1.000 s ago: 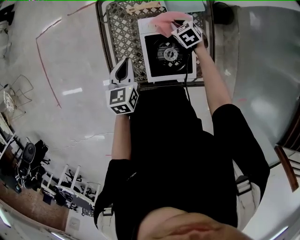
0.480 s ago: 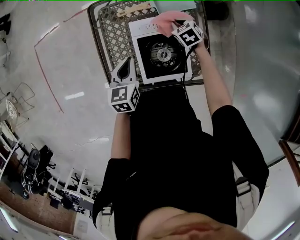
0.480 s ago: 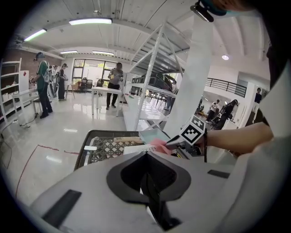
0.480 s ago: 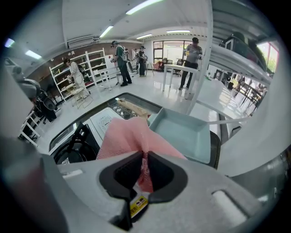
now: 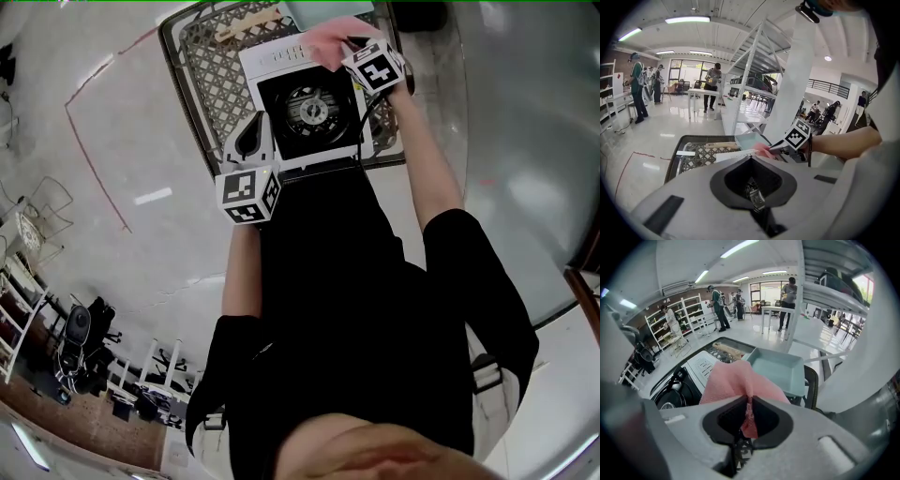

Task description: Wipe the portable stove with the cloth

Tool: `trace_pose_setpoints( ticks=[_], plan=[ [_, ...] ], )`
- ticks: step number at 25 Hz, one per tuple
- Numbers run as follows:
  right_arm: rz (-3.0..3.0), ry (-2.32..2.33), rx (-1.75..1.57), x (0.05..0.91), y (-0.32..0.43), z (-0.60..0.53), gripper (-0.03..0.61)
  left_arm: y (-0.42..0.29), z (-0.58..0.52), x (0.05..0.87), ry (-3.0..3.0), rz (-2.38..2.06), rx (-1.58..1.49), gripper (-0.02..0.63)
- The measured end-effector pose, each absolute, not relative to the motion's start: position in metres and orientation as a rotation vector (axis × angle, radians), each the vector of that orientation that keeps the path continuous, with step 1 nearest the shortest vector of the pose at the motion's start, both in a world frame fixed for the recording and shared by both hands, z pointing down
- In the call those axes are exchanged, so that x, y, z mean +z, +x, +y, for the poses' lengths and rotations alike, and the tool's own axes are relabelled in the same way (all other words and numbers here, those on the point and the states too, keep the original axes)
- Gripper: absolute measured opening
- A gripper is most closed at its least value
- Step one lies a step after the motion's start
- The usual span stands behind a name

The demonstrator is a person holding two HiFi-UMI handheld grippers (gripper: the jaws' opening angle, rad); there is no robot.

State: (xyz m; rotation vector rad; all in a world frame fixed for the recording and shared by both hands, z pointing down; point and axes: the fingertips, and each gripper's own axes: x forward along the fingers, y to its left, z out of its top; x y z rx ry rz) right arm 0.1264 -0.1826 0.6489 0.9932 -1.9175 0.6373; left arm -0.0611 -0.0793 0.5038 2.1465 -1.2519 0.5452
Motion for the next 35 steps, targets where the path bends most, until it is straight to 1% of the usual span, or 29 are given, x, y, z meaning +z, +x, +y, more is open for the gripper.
trace_pose_setpoints(
  ticks=[4, 14, 21, 24, 27, 35],
  plan=[
    [-1.945, 1.039, 0.717, 0.652, 0.132, -0.181, 0.035, -0.053, -0.081, 0.506, 2.15, -1.248, 0.555, -0.001],
    [-1.951, 1.037, 0.699, 0.653, 0.137, -0.183, 0.029, -0.041, -0.08, 0.502, 2.146, -1.264, 0.563, 0.0],
    [-2.0, 1.037, 0.656, 0.632, 0.124, -0.181, 0.023, -0.057, -0.067, 0.491, 2.125, -1.315, 0.552, 0.0],
    [-2.073, 1.026, 0.659, 0.605, 0.107, -0.187, 0.023, -0.062, -0.069, 0.491, 2.098, -1.35, 0.54, 0.0],
    [-2.143, 0.982, 0.593, 0.58, 0.08, -0.187, 0.023, -0.071, -0.067, 0.493, 2.075, -1.379, 0.525, 0.0],
    [-2.279, 0.752, 0.452, 0.551, -0.032, -0.144, 0.023, -0.116, -0.043, 0.494, 2.021, -1.453, 0.476, 0.0]
  ],
)
